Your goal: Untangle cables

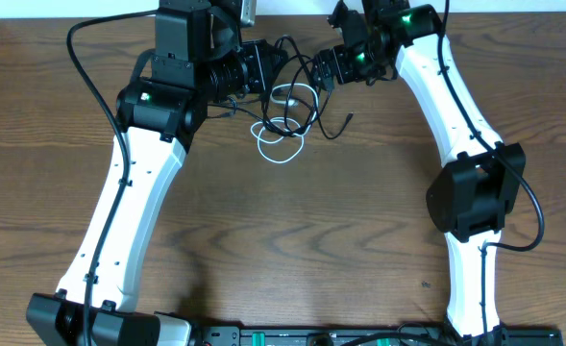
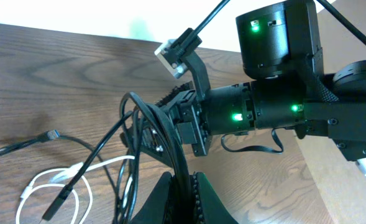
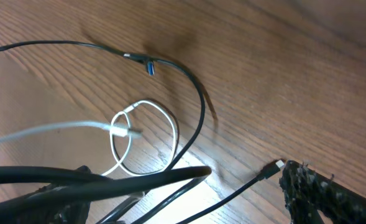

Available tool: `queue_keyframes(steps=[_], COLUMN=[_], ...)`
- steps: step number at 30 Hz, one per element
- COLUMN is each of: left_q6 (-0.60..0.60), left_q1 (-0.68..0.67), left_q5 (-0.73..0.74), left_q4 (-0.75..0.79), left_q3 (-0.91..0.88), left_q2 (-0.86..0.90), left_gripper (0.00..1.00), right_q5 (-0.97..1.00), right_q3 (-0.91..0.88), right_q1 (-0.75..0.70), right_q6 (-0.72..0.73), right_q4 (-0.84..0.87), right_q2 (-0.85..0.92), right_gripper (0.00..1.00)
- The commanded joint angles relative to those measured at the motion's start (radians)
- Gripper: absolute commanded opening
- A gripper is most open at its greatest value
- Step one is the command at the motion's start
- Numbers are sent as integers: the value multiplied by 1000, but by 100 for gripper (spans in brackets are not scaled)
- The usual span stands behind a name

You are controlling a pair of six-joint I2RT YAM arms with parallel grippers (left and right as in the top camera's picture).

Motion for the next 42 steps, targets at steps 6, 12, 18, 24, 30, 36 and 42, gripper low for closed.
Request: queue_keyframes(steps=[6,12,18,24,30,36,42], left_q6=[-26,-35,-35,-35,-35,-35,-35], left_q1=[5,5,18,77,165,269,282], left_q5=[77,97,102,102,101,101,101], left_q4=[24,44,64,96,160,227,249], left_q3=[5,5,5,5,5,5,5], left_q2=[-30,-51,-119,-216,-296,-340,-341], left_gripper=[8,8,7,8,7,7,7], right_q5=[-5,114,245,247,247,247,257], right_q3=[6,6,4,2,1,-6,-10], right_q1=[10,9,-14,-50,-75,-92,-98], right_q6=[38,188,309,318,318,317,281], right_q4=[33,73,77,59,19,-21,-92], right_q2=[0,39,91,137,161,169,169], right_gripper=[91,86,85,85,85,85,85])
